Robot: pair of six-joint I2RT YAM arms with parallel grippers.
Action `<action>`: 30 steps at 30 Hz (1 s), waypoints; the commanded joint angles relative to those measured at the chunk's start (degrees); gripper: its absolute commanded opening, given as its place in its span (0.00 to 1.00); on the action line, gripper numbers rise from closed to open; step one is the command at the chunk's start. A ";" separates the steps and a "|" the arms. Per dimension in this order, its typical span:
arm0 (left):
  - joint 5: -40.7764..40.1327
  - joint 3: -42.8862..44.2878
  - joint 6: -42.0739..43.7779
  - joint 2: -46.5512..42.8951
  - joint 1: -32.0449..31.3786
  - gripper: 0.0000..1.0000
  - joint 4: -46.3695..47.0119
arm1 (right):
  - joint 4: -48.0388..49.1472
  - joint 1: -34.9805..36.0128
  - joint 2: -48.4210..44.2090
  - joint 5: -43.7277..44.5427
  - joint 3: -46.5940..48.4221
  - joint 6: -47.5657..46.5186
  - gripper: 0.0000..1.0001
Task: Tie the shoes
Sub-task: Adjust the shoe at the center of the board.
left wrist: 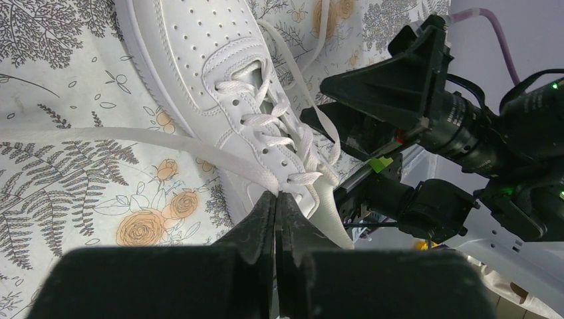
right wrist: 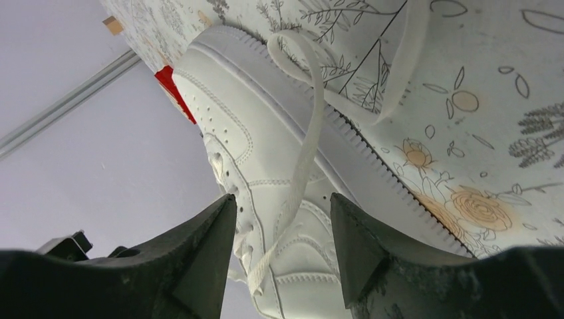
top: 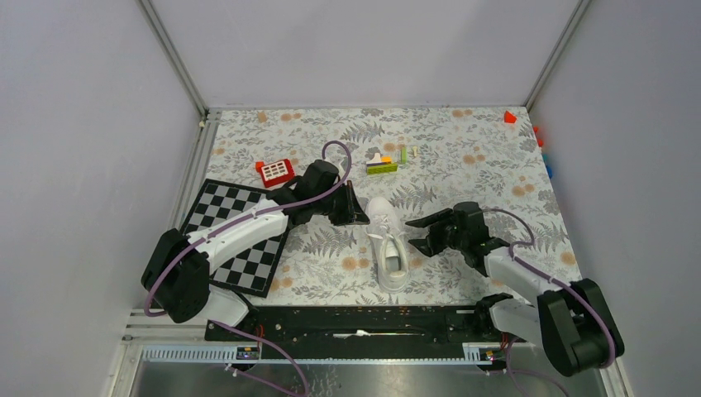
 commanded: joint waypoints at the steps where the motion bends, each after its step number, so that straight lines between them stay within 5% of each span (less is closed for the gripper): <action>1: 0.98 0.44 0.90 -1.41 -0.03 0.00 2.55 | 8.44 -0.35 4.71 -1.72 0.51 3.38 0.59; 6: 0.83 0.39 0.97 -1.83 -0.05 0.00 2.47 | 9.35 -0.46 5.37 -0.86 1.74 2.76 0.31; 11: 0.88 0.45 1.07 -1.42 -0.04 0.00 2.38 | -2.85 -0.46 1.83 1.63 7.94 -6.21 0.02; 21: 0.99 2.18 1.34 0.34 -0.07 0.00 2.30 | -16.62 1.25 0.13 0.90 22.62 -25.17 0.00; 30: 0.86 2.84 1.25 1.17 -0.02 0.00 2.30 | -23.98 13.15 9.81 -3.61 35.93 -38.88 0.00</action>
